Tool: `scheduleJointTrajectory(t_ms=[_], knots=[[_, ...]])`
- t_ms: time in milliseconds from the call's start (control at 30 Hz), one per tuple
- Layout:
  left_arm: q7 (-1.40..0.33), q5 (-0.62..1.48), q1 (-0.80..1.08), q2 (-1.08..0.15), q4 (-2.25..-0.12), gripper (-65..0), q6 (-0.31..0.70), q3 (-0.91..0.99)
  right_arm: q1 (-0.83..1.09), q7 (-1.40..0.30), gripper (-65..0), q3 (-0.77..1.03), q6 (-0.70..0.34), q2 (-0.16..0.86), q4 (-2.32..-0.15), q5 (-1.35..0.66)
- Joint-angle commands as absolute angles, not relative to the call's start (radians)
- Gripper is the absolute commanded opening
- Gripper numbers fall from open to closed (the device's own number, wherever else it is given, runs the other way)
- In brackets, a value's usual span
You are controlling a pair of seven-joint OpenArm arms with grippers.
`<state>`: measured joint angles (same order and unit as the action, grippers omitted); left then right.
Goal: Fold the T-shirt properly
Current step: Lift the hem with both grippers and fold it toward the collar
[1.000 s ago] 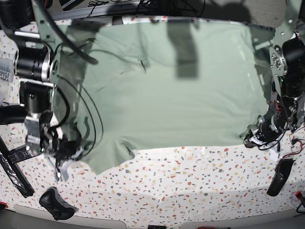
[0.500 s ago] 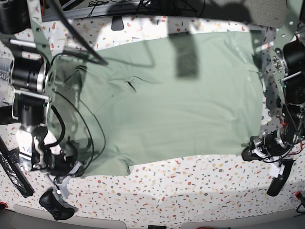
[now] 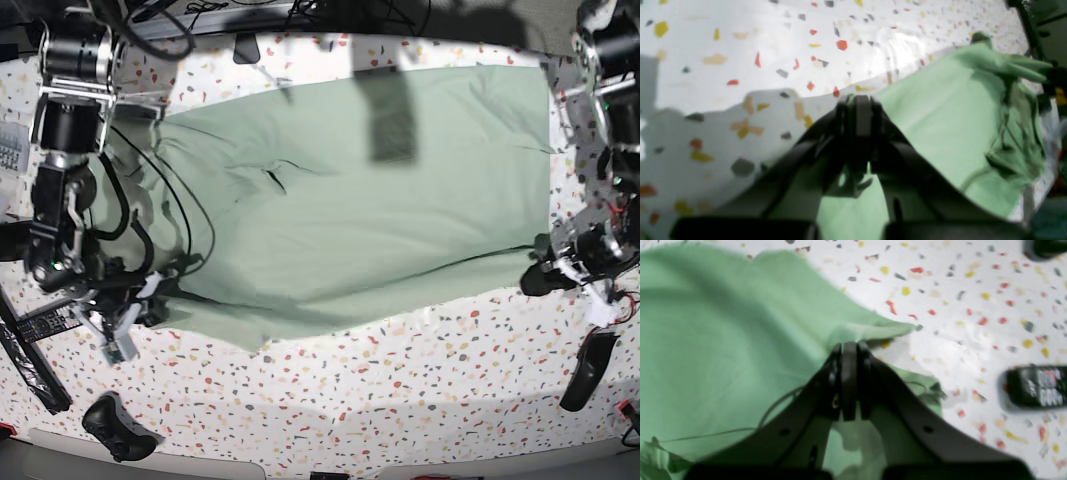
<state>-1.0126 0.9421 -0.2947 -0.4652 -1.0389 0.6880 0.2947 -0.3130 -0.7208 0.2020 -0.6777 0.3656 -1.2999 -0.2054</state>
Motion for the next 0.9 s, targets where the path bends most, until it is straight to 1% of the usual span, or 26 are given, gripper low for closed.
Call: scheduleJointTrajectory(t_ms=[0, 100, 300, 533, 667, 767, 867], knots=[[-1.018, 0.999, -0.292, -0.492, -1.093, -65.0, 0.698, 0.3, -0.327, -0.71, -65.0, 0.229, -0.681, 0.382, -1.339, -0.222], [-1.035, 1.068, -0.205, -0.511, -1.212, -65.0, 0.698, 0.3, -0.285, -0.728, -65.0, 0.286, -0.682, 0.382, -1.385, -0.27], [-1.048, 1.075, -0.095, -0.513, -1.357, -65.0, 0.698, 0.3, -0.197, -0.756, -65.0, 0.322, -0.698, 0.382, -1.437, -0.327], [-1.091, 1.075, -0.038, -0.518, -1.42, -65.0, 0.698, 0.301, -0.115, -0.82, -65.0, 0.34, -0.698, 0.382, -1.596, -0.356], [-1.131, 1.084, -0.004, -0.525, -1.453, -65.0, 0.698, 0.3, -0.086, -0.915, -65.0, 0.388, -0.698, 0.382, -1.681, -0.453], [-1.171, 1.154, 0.023, -0.532, -1.462, -65.0, 0.698, 0.301, -0.08, -0.974, -65.0, 0.424, -0.698, 0.382, -1.701, -0.516], [-1.202, 1.18, 0.039, -0.532, -1.468, -65.0, 0.698, 0.3, -0.076, -0.992, -65.0, 0.44, -0.698, 0.382, -1.702, -0.535]])
